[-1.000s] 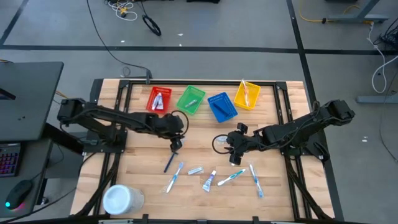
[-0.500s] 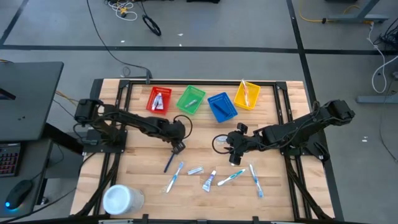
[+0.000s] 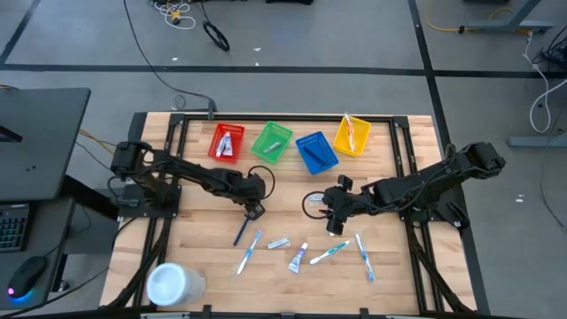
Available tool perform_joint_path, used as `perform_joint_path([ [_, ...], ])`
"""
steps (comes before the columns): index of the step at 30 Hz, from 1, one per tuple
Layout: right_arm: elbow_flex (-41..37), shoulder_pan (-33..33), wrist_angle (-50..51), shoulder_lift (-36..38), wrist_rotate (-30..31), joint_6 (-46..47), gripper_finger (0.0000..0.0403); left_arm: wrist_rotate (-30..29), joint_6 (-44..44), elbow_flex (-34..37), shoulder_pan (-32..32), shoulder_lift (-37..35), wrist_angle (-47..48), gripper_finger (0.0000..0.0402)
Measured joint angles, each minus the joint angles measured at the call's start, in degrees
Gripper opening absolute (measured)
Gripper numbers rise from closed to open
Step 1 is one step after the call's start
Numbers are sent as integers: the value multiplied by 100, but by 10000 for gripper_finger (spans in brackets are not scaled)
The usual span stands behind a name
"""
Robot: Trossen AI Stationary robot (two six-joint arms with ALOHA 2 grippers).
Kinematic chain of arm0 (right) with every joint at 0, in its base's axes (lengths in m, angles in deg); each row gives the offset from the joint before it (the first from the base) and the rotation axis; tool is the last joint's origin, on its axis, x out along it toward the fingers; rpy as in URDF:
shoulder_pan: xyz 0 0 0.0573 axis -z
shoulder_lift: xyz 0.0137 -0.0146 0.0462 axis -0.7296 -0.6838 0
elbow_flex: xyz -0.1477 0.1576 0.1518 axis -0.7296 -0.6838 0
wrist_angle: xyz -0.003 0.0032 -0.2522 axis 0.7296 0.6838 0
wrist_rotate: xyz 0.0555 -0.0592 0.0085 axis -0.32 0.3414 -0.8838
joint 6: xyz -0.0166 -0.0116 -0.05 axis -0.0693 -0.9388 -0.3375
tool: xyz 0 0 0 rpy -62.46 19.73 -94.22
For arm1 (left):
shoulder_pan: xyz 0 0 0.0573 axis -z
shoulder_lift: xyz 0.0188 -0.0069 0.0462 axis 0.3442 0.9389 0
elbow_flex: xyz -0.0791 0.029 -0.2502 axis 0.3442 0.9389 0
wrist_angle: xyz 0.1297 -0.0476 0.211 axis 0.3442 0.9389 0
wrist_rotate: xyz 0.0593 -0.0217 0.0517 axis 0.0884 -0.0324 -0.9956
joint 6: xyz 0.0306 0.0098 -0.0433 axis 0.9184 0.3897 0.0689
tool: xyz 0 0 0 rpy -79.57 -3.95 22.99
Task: Pick & Place Travel size toiletries
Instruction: Put the silver nail cutter in the green bin
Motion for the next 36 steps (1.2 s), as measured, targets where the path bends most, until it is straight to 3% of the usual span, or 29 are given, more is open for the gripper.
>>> perform_joint_path([
  [7, -1, 0, -7, 0, 2, -9, 202, -13, 142, 0, 2, 66, 12, 134],
  [15, -2, 0, -4, 0, 2, -2, 202, -49, 107, -4, 0, 92, 48, 62],
  [23, -2, 0, -10, 0, 1, -2, 202, -113, 466, -553, -91, 82, 66, 68],
  [29, -2, 0, -10, 0, 2, -17, 202, -204, 1249, -1420, -571, 70, 128, 59],
  [36, -2, -2, -10, 0, 2, -17, 202, -445, 1983, -2184, -1599, 97, 212, 66],
])
